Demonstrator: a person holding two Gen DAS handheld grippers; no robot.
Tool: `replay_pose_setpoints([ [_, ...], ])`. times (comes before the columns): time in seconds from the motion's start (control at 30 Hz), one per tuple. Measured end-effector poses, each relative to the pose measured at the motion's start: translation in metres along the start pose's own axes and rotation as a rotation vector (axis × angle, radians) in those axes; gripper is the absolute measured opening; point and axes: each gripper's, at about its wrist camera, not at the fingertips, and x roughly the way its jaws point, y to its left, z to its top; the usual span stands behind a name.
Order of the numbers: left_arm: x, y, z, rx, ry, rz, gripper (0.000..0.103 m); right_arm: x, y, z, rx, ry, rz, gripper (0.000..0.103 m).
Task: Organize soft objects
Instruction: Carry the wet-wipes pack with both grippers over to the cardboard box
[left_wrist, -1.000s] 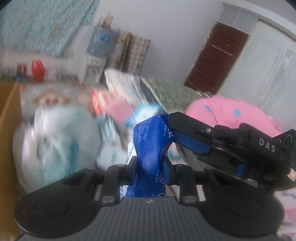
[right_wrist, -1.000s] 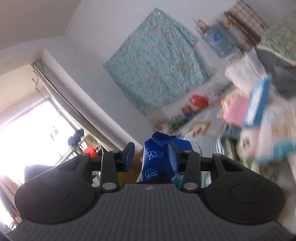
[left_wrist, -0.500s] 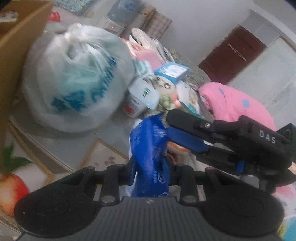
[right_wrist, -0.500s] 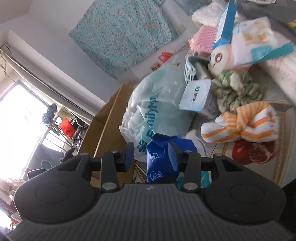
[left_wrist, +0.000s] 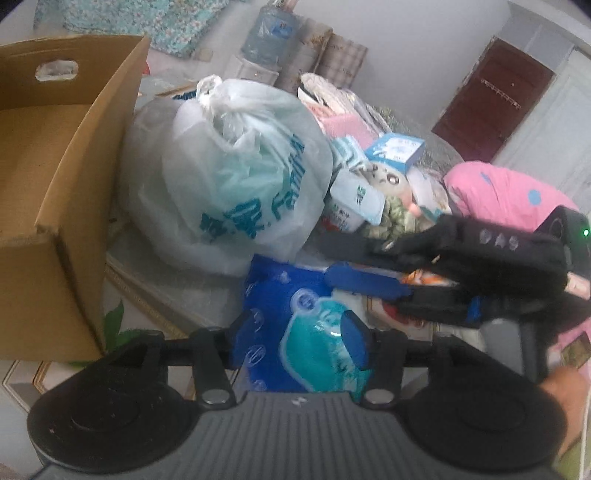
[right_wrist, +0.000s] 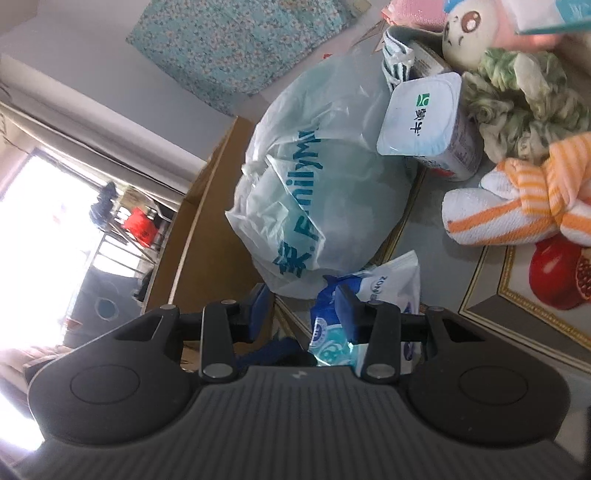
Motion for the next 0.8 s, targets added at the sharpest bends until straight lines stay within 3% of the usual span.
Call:
replay_pose_setpoints([
  [0.17, -0.007, 0.0, -0.008, 0.033, -0.001, 0.002, 0.071, -0.028, -0.002, 0.002, -0.052, -0.054, -0.059, 0.042],
  [0.3, 0.001, -0.006, -0.01, 0.071, 0.042, 0.02, 0.078, -0.026, -0.022, -0.007, -0.011, 0.0, -0.109, 0.042],
  [0.5, 0.024, -0.011, -0.009, 0.082, 0.118, -0.01, 0.079, 0.0, -0.036, -0.019, 0.025, 0.062, -0.083, 0.043],
  [0.8, 0.024, -0.017, -0.009, 0.091, 0.091, -0.007, 0.065, 0.005, -0.042, -0.027, 0.068, 0.056, -0.032, 0.042],
])
